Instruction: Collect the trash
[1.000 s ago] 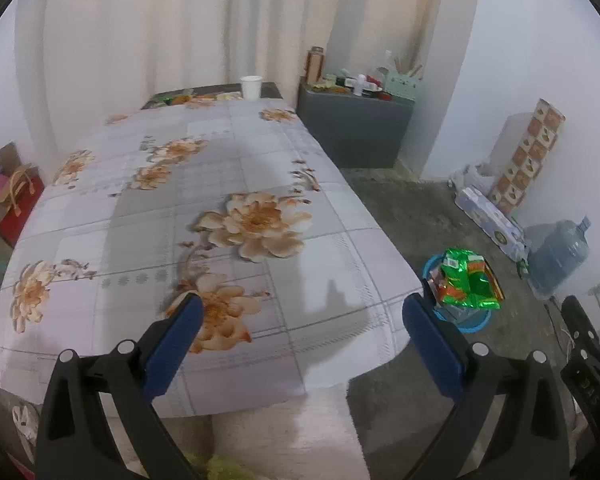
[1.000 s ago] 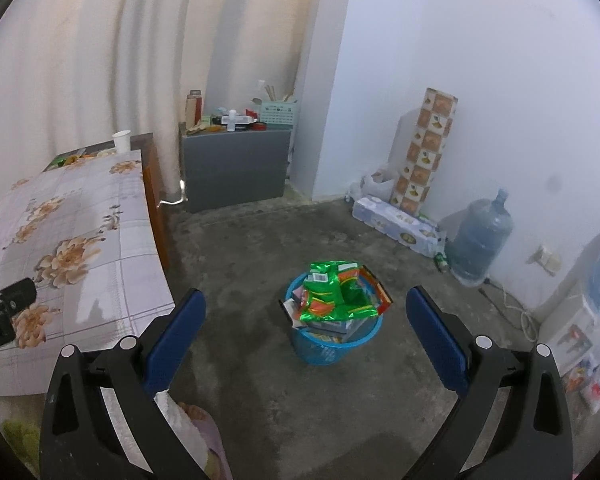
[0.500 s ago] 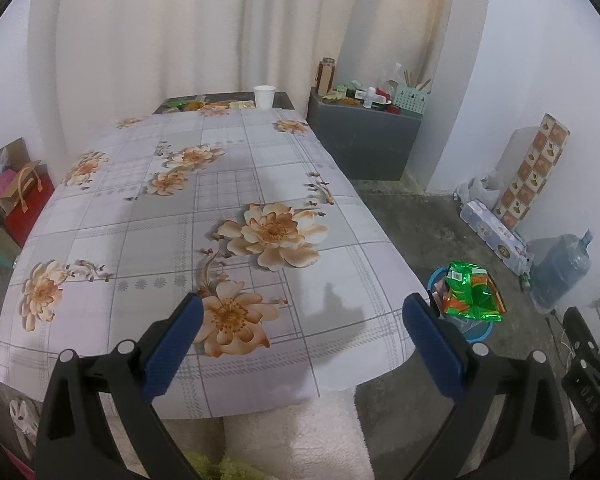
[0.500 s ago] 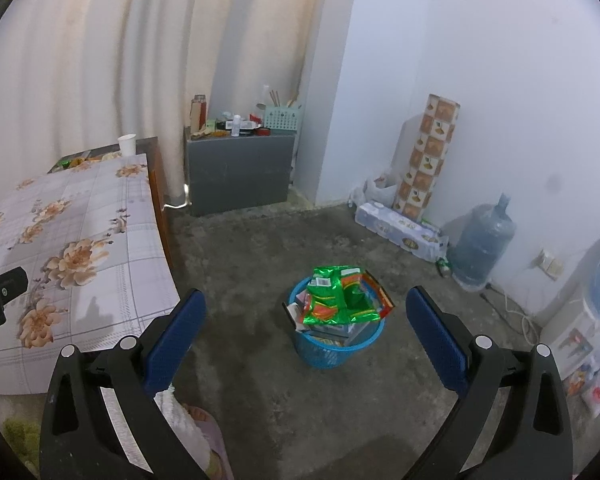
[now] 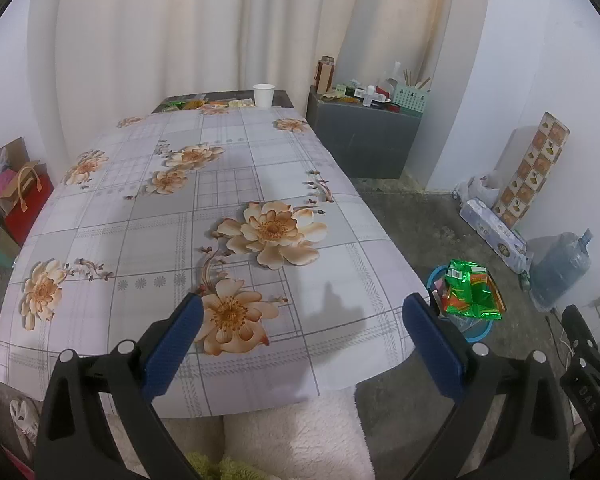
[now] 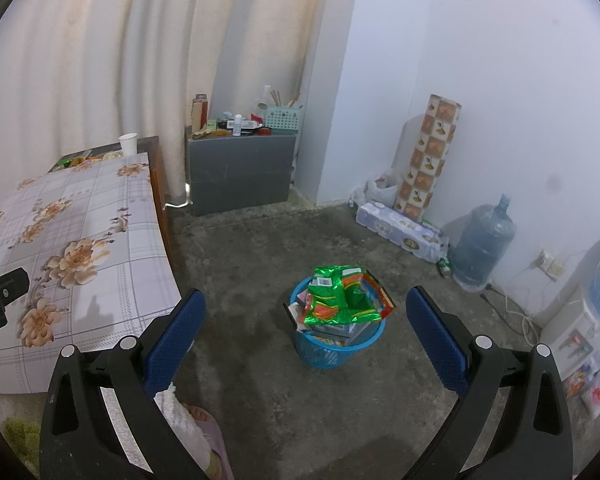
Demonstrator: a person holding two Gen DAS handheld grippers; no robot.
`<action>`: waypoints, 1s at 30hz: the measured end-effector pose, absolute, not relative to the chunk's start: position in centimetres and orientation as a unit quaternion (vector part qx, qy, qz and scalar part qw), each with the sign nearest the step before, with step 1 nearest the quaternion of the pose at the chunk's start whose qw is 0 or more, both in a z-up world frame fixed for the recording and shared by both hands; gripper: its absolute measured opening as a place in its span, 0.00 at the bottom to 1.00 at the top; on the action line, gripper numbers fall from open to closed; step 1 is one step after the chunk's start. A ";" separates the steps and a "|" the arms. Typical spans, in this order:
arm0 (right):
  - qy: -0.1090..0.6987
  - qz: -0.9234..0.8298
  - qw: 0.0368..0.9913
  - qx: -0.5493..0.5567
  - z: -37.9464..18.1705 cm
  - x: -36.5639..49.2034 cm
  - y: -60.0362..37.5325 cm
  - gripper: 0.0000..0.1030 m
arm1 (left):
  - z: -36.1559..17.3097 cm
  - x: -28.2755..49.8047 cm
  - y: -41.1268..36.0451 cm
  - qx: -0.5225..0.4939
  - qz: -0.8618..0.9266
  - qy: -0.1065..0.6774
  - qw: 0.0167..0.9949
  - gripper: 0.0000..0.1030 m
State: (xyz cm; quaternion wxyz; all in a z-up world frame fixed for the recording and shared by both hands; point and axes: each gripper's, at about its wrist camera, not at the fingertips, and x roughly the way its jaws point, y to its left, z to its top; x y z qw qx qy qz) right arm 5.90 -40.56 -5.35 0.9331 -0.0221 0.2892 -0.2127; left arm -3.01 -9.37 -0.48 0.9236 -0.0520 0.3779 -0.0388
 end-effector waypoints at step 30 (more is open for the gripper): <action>0.289 -0.215 0.933 -0.023 -5.4 5.9 -40.3 0.94 | -0.5 -3.1 -9.5 -0.051 -0.039 0.380 0.923 0.95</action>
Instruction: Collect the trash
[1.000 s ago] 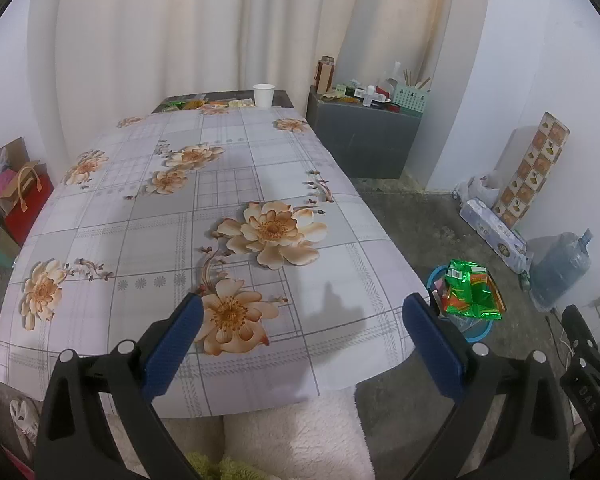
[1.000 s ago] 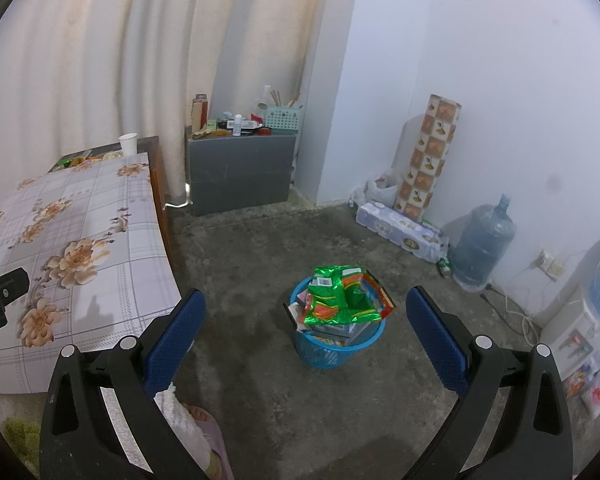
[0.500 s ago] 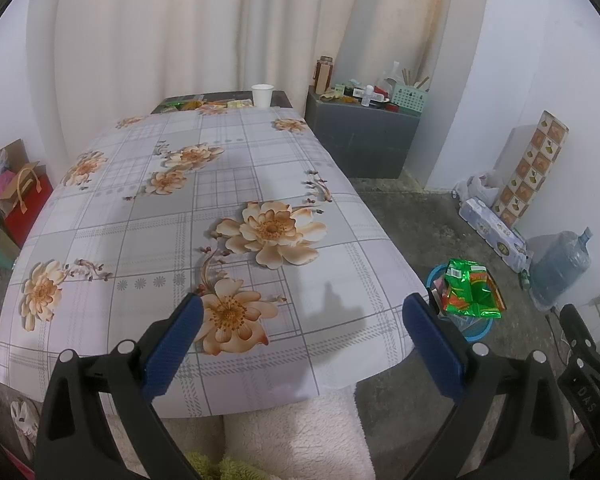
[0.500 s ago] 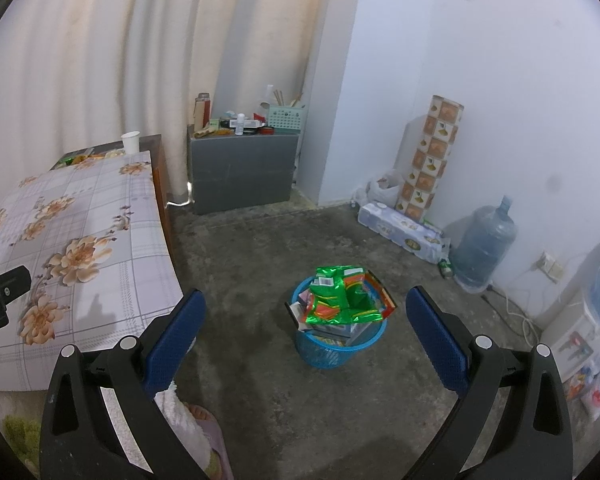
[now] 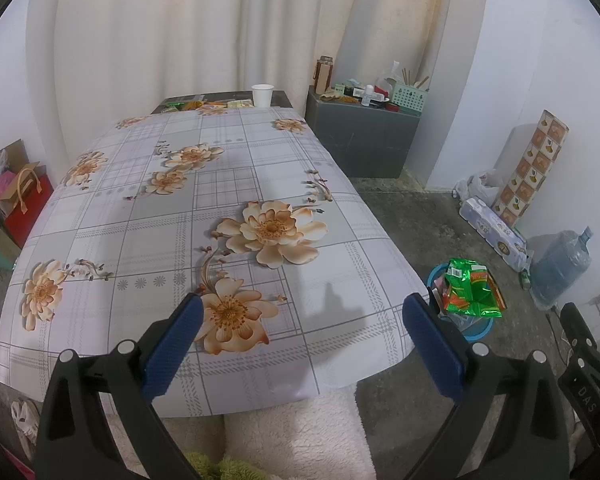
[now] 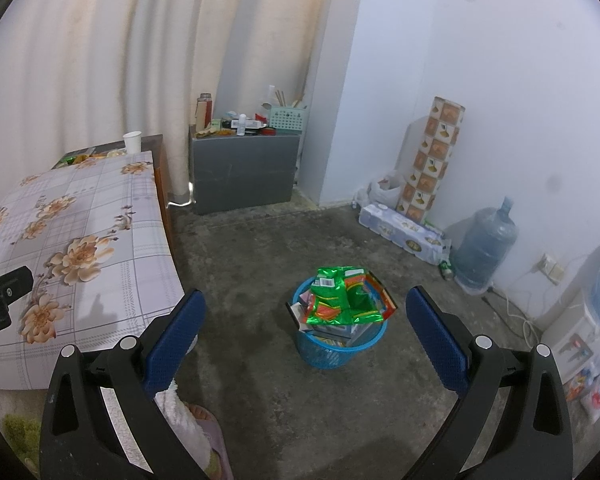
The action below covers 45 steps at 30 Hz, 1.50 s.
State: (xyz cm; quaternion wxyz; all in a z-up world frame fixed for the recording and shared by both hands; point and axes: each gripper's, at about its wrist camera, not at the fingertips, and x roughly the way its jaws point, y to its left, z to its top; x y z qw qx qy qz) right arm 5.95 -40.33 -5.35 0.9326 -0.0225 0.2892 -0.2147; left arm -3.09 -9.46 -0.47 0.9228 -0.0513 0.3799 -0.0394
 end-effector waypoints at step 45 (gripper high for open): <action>0.290 -0.212 0.933 -0.023 -5.3 6.0 -40.2 0.94 | -0.9 -2.9 -9.2 -0.049 -0.042 0.380 0.923 0.95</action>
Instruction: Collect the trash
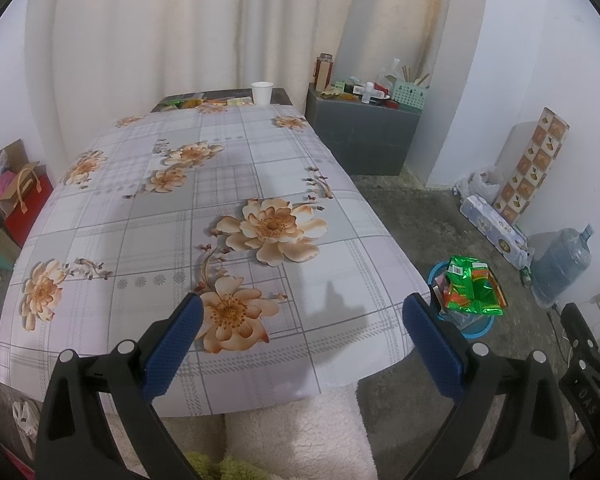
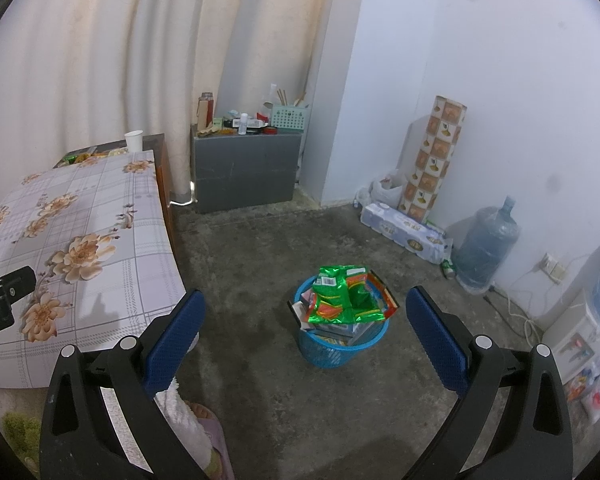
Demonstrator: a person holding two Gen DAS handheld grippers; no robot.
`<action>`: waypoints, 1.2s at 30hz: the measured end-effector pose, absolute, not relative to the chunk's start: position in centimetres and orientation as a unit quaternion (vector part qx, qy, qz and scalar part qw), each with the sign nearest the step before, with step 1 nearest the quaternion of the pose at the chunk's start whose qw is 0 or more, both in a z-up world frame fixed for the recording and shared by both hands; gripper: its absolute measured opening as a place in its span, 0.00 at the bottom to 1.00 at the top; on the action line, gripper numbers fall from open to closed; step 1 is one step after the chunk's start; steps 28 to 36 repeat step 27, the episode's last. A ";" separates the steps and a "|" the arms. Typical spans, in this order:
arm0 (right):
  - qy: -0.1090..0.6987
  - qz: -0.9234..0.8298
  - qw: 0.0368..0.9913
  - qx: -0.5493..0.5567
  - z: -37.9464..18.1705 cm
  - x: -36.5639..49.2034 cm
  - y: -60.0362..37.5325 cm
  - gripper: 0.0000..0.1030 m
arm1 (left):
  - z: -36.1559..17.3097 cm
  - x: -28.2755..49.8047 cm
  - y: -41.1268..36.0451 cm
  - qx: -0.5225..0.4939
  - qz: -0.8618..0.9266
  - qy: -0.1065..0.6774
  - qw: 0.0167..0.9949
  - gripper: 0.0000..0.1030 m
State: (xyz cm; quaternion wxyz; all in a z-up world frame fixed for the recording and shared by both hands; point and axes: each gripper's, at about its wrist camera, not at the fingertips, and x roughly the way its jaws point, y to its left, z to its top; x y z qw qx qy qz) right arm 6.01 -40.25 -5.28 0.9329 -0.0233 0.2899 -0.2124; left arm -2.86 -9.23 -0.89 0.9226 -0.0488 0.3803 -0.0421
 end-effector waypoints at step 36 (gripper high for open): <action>0.290 -0.213 0.933 -0.023 -5.3 6.0 -40.2 0.94 | -0.8 -2.7 -9.2 -0.032 -0.054 0.365 0.929 0.95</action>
